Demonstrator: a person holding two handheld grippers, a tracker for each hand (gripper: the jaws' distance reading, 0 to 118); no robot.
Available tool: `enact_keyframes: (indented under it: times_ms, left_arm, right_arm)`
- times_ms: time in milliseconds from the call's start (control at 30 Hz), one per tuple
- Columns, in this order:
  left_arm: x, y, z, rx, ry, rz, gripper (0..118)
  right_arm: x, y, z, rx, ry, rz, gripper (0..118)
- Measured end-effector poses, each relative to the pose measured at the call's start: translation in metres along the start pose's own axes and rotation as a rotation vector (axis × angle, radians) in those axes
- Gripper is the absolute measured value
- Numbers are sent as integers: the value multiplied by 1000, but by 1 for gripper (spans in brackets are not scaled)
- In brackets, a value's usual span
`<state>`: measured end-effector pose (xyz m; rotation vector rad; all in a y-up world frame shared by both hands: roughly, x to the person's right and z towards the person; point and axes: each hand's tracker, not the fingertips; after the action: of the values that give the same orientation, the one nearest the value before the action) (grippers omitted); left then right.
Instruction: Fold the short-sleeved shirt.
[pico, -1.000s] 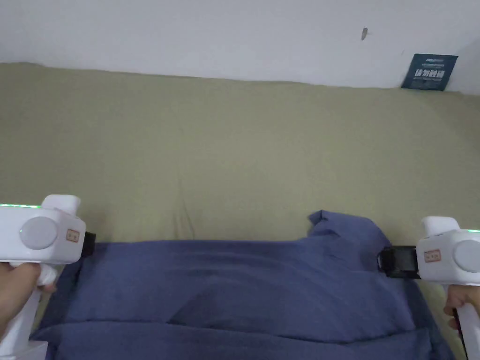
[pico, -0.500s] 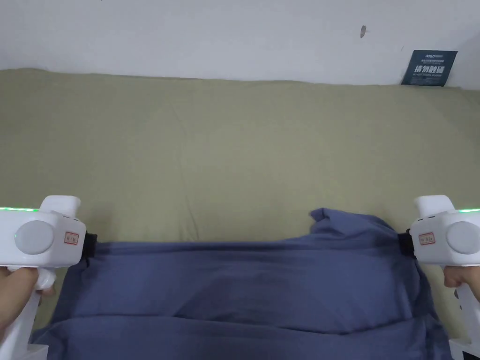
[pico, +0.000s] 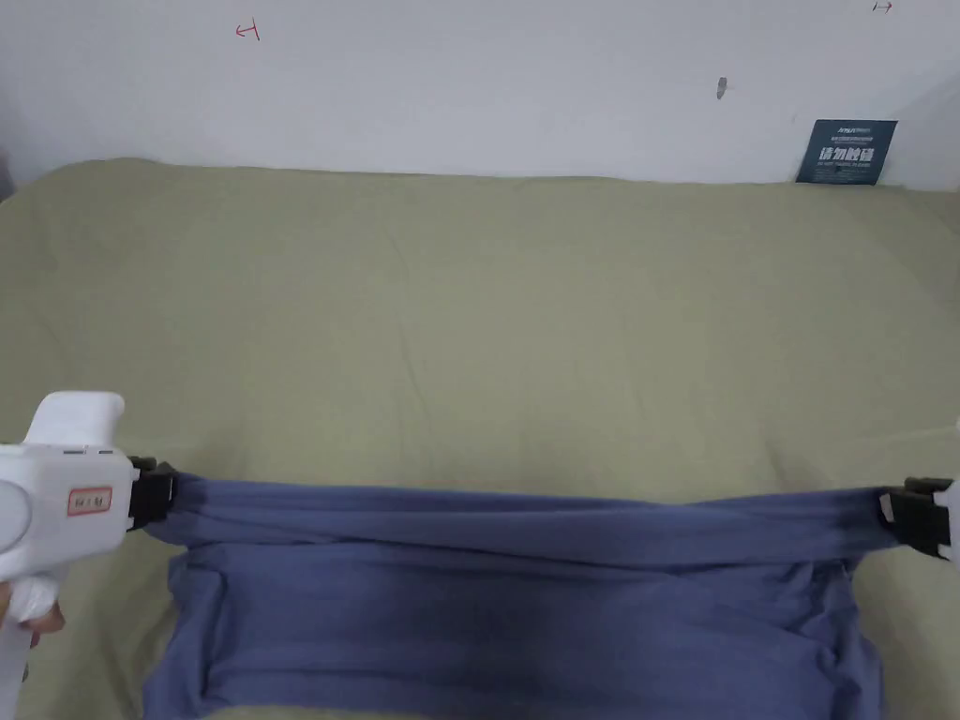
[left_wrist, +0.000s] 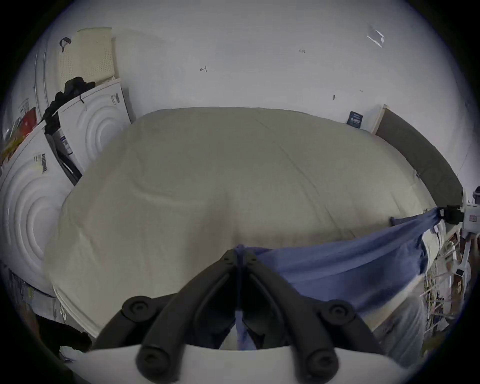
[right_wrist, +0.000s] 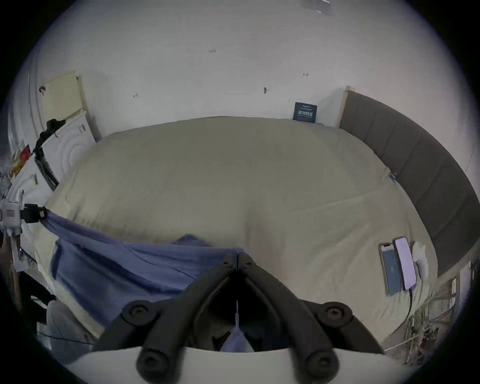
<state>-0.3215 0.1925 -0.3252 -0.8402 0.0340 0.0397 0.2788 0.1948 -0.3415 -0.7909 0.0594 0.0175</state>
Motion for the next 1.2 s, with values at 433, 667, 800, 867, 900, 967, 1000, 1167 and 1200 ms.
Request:
enact_keyframes:
  times_ms: [433, 667, 800, 867, 900, 967, 1000, 1167, 1200]
  left_arm:
    - [14, -92, -1, -145, 83, -12, 2]
    - [2, -82, 6, -93, 50, 98, 118]
    - [7, -68, 20, -31, 45, 94, 116]
    - [15, -64, 26, 7, 39, 92, 96]
    - [17, -63, 28, 28, 48, 89, 72]
    - [20, -64, 28, 57, 57, 79, 0]
    - [19, -64, 25, 54, 46, 93, 0]
    - [-4, -68, 25, 33, -18, 175, 0]
    - [-10, -68, 24, 20, -28, 182, 0]
  right_arm:
    - [-20, -107, -7, -145, -117, 22, 0]
    - [-13, -96, -11, -155, -145, -43, 116]
    - [-50, -76, 16, -41, -131, -28, 106]
    - [-68, -63, 18, 31, -87, -25, 94]
    - [-77, -60, 20, 59, -76, -19, 75]
    - [-99, -58, 25, 131, -64, 8, 1]
    - [-109, -59, 24, 149, -60, 36, 1]
    - [-150, -65, 29, 216, -39, 38, 1]
    - [-156, -66, 29, 233, -40, 51, 1]
